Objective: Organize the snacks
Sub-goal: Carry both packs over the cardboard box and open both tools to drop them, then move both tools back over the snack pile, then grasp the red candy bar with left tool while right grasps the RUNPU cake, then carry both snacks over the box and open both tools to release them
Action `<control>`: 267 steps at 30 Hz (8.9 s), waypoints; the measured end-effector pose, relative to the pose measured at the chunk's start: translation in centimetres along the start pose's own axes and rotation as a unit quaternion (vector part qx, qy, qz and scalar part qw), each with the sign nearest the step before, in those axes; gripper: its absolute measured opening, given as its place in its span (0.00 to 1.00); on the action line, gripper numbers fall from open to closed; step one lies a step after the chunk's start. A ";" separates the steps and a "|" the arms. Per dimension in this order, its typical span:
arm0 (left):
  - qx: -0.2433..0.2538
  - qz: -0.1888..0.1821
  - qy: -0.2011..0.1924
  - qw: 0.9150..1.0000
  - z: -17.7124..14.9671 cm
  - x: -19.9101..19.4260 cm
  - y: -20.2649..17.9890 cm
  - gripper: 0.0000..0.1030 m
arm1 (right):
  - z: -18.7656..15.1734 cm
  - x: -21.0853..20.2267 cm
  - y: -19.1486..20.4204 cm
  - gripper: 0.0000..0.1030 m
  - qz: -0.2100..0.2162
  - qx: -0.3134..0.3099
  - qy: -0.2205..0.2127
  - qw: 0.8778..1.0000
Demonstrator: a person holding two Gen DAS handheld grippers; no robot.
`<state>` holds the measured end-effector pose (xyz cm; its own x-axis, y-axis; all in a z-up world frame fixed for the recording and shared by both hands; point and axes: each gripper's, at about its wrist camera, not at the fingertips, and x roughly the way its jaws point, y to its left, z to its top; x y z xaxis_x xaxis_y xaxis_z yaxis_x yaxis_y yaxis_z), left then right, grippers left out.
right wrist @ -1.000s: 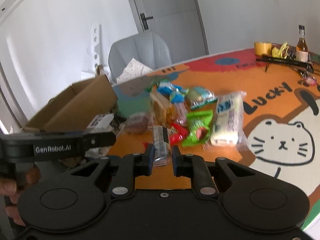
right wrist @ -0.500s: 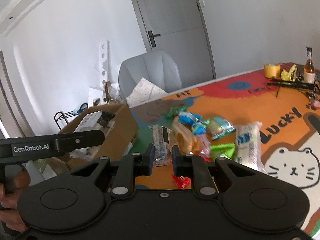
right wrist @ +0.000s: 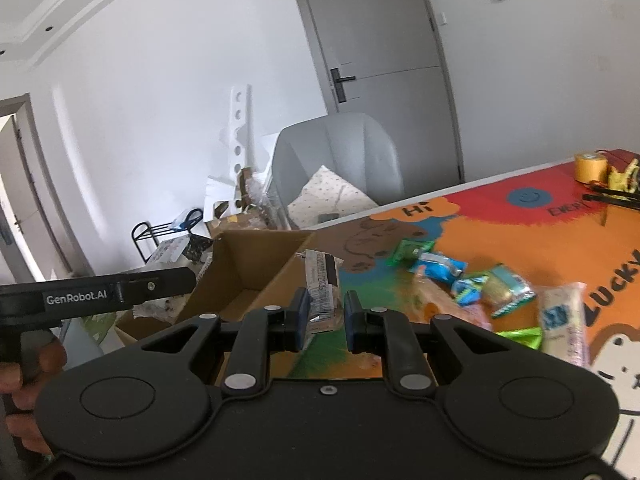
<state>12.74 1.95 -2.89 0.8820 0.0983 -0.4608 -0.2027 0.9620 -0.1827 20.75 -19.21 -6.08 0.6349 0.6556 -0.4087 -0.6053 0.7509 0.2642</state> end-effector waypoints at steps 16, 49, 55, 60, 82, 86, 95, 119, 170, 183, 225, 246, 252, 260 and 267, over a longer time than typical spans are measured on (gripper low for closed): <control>-0.035 0.031 0.008 0.999 0.5 1.9 5.5 0.46 | 1.0 4.7 5.0 0.16 0.030 -0.036 0.023 0.999; -0.014 0.031 0.000 0.999 -0.7 0.2 1.9 0.93 | 0.1 1.3 2.3 0.80 -0.022 0.010 0.020 1.000; 0.003 0.022 0.012 1.000 -1.3 0.2 0.4 0.95 | -0.5 0.0 1.0 0.89 -0.034 0.022 0.020 0.999; 0.010 0.011 0.021 1.000 -1.9 0.2 -0.9 0.99 | -1.1 -1.1 0.0 0.96 -0.048 0.028 0.021 0.998; 0.054 -0.049 0.048 0.996 -3.5 0.6 -7.9 1.00 | -3.5 -6.2 -5.2 1.00 -0.107 0.057 0.002 0.993; 0.058 -0.055 0.053 0.995 -3.8 1.0 -8.9 1.00 | -3.9 -6.7 -6.0 1.00 -0.113 0.065 0.003 0.991; 0.072 -0.070 0.064 0.993 -4.4 2.2 -11.0 1.00 | -4.6 -7.6 -7.9 1.00 -0.127 0.072 0.001 0.989; 0.107 -0.079 0.105 0.986 -5.7 8.3 -14.6 0.96 | -5.7 -5.5 -14.0 1.00 -0.157 0.127 0.018 0.979; 0.057 -0.084 0.139 0.985 -6.9 11.1 -12.7 0.20 | -6.4 -1.2 -15.0 0.33 -0.168 0.097 0.064 0.979; 0.051 -0.081 0.144 0.985 -7.2 11.1 -11.7 0.21 | -6.7 -0.4 -13.3 0.68 -0.210 0.057 0.069 0.974; 0.033 -0.068 0.049 0.996 -1.7 4.6 -6.9 0.20 | -2.0 -0.2 -6.2 0.27 -0.142 0.007 -0.002 0.990; -0.009 -0.047 0.012 0.999 0.4 3.0 0.1 0.20 | -0.1 3.1 -0.4 0.27 -0.107 -0.011 0.003 0.994; -0.024 -0.035 0.010 0.999 0.6 3.0 2.3 0.20 | 0.3 4.1 1.1 0.27 -0.099 -0.020 0.005 0.995; -0.035 -0.006 0.013 0.999 0.8 3.9 4.7 0.27 | 1.0 5.7 3.5 0.27 -0.079 -0.033 0.011 0.996; -0.055 0.003 0.006 0.998 1.0 3.5 6.7 0.52 | 1.4 7.2 5.7 0.27 -0.061 -0.046 0.020 0.997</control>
<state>14.93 8.99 -4.83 0.8761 0.0996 -0.4718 -0.2535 0.9274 -0.2750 22.54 -10.11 -6.24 0.6885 0.5546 -0.4673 -0.5669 0.8134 0.1302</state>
